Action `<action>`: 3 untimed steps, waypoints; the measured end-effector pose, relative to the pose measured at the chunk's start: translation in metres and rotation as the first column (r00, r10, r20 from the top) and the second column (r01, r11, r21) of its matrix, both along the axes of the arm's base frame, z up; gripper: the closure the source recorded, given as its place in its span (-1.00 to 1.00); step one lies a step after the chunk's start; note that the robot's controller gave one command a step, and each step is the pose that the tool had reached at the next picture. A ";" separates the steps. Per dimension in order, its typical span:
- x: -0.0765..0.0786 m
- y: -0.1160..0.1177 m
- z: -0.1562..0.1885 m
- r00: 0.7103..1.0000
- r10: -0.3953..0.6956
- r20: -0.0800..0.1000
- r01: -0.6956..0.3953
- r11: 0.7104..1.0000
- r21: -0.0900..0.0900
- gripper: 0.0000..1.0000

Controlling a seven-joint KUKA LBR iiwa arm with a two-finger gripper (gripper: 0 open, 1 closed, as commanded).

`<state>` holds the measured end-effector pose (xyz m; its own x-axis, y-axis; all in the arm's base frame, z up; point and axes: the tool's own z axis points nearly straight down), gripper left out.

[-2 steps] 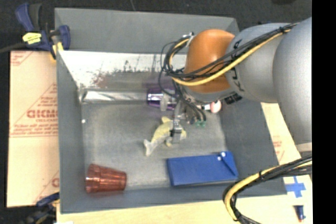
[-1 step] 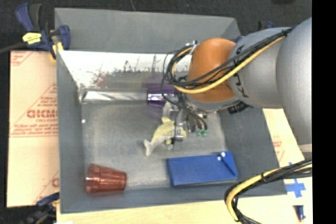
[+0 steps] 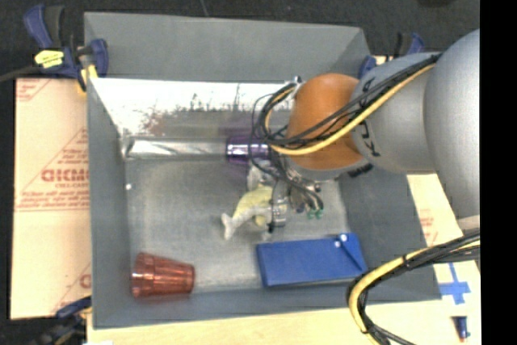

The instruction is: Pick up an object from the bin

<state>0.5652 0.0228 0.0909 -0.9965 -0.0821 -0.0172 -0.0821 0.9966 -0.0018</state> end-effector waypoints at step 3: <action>-0.001 0.007 0.046 0.998 0.059 -0.004 -0.059 0.998 -0.002 1.00</action>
Offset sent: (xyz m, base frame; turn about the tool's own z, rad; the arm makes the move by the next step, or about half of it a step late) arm 0.0000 0.0000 0.0000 0.0000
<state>0.5645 0.0293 0.1372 -0.9900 -0.1407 -0.0132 -0.1407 0.9900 -0.0032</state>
